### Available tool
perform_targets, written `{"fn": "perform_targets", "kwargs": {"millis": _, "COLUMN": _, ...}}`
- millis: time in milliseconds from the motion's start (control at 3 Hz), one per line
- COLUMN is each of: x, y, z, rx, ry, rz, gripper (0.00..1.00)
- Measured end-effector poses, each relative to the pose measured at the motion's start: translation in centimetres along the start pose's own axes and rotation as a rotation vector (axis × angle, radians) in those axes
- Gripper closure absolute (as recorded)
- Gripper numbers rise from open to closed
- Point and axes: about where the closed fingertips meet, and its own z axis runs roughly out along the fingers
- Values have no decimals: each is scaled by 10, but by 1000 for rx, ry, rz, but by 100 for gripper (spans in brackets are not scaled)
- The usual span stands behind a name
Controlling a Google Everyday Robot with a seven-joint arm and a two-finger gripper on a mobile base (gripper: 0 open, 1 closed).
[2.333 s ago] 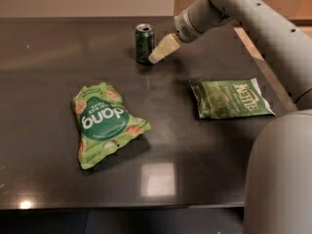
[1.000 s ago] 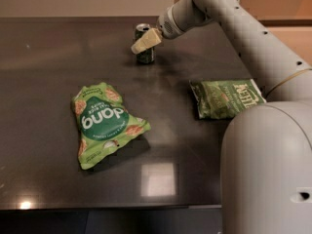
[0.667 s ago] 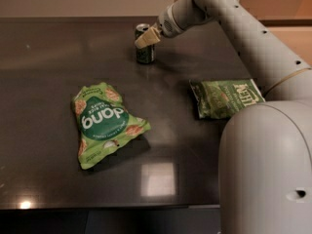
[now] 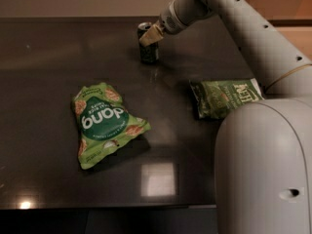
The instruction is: Knock green can over
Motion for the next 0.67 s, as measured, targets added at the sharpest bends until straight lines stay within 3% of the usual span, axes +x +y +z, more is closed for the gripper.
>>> {"fn": "perform_targets", "kwargs": {"millis": 333, "x": 1, "y": 1, "z": -19, "rx": 22, "ry": 97, "rz": -38, "gripper": 100}}
{"fn": "perform_targets", "kwargs": {"millis": 667, "x": 8, "y": 4, "z": -44, "rx": 41, "ry": 239, "rz": -71, "gripper": 100}}
